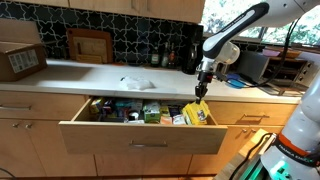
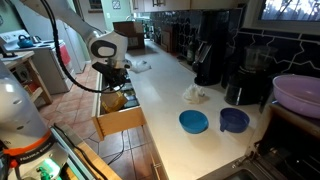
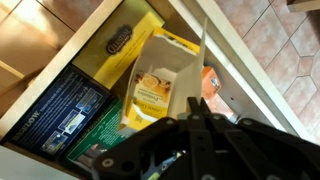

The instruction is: Remove the yellow box from the drawer and put it on the counter

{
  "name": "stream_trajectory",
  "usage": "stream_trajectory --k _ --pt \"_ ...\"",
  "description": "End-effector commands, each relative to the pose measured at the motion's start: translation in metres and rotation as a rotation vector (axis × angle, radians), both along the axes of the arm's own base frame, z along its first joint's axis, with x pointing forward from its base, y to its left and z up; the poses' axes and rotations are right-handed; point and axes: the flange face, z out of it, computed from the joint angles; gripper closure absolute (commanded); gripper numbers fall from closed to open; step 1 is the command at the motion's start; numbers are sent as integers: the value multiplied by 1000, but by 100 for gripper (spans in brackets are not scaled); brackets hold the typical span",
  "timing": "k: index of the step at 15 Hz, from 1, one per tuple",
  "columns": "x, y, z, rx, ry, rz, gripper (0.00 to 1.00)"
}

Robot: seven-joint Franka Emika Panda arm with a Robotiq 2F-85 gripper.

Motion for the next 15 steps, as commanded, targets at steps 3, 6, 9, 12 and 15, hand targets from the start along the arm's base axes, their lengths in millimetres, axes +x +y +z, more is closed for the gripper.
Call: stream_trajectory --k 3,6,9,12,15 --pt "-2 11 42 -37 1 -37 100" --pt "-2 17 57 -84 10 -36 100" --pt "-1 22 74 -162 6 -15 100" --pt "-1 30 92 -255 10 38 100" --pt "5 45 118 -382 3 123 100"
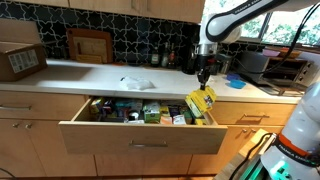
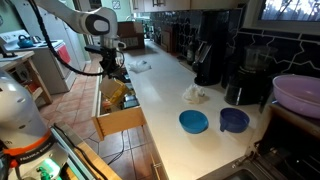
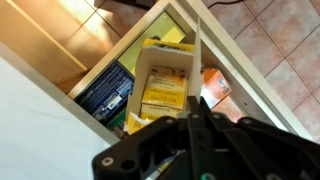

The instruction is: Remove the yellow box from the drawer and put it on the counter

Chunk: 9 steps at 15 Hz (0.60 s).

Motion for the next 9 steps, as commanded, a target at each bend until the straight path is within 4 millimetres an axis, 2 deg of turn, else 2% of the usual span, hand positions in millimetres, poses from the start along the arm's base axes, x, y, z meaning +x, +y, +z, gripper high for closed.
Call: stream_trajectory --k 1,5,9 --pt "3 22 34 -148 0 81 100" --pt "16 56 69 -312 -30 196 100" --pt "31 92 90 -488 -57 297 100"
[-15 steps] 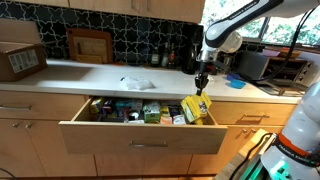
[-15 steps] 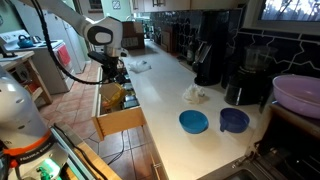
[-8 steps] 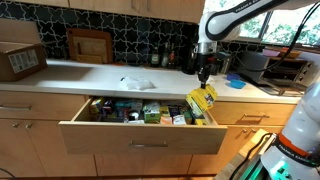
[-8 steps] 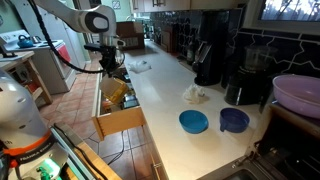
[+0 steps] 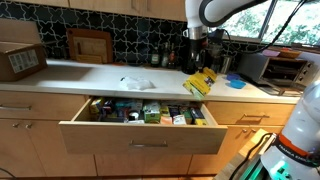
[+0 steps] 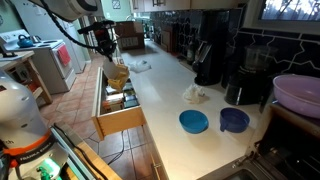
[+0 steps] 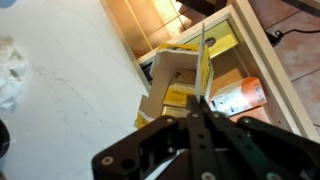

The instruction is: Remove the yellow box from the drawer and put it on the counter

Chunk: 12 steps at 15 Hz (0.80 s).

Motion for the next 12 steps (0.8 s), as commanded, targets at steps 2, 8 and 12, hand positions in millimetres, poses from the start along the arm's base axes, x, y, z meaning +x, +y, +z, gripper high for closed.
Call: stream_trajectory --k 2,8,12 --pt "30 33 8 -229 -50 91 100" --pt "85 55 -23 -560 -129 178 100" --pt "108 59 -44 -704 -76 212 100"
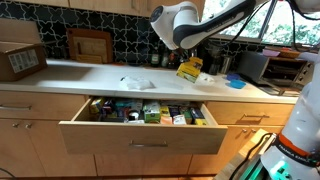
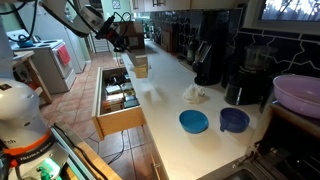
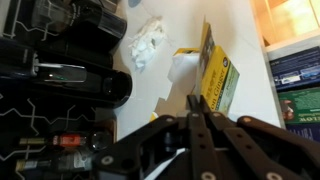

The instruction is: Remove the yellow box from the drawer and put it on the counter

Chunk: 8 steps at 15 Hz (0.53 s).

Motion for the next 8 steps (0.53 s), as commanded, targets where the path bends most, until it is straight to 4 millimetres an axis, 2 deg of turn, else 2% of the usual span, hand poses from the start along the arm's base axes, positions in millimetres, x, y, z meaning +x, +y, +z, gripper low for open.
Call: stream_trajectory --k 1,4,8 --pt "22 9 -16 -118 41 -6 100" --pt "32 12 -23 -140 94 1 100" --pt "44 6 -9 -130 173 18 100"
